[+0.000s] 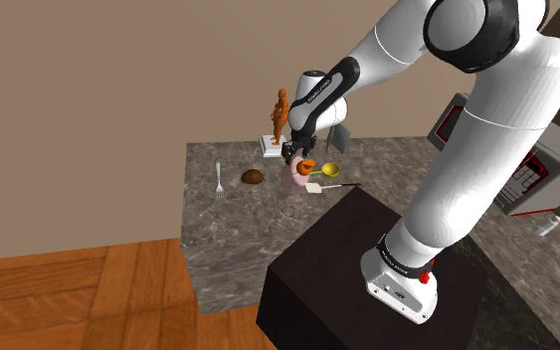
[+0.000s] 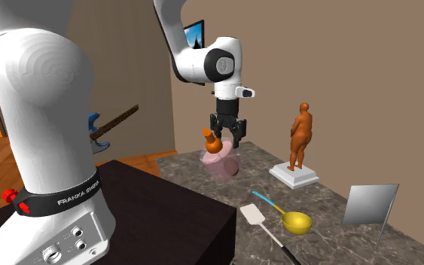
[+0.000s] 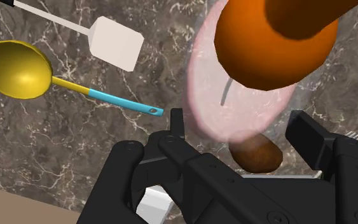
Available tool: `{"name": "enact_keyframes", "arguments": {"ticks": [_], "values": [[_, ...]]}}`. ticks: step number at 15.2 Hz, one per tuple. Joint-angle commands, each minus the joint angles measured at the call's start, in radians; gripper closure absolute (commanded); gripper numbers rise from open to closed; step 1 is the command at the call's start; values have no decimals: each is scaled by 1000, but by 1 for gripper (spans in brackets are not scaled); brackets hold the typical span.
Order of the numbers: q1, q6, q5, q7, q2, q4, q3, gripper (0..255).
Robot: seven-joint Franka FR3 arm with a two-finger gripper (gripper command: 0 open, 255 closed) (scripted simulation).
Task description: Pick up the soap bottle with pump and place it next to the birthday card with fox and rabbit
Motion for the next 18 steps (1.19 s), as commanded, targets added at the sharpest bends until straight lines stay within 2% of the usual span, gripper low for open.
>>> {"name": "enact_keyframes", "arguments": {"ticks": [1, 18], "values": [[2, -29, -5, 4, -32, -3, -1, 255], [4, -268, -25, 16, -229, 39, -3, 255]]}}
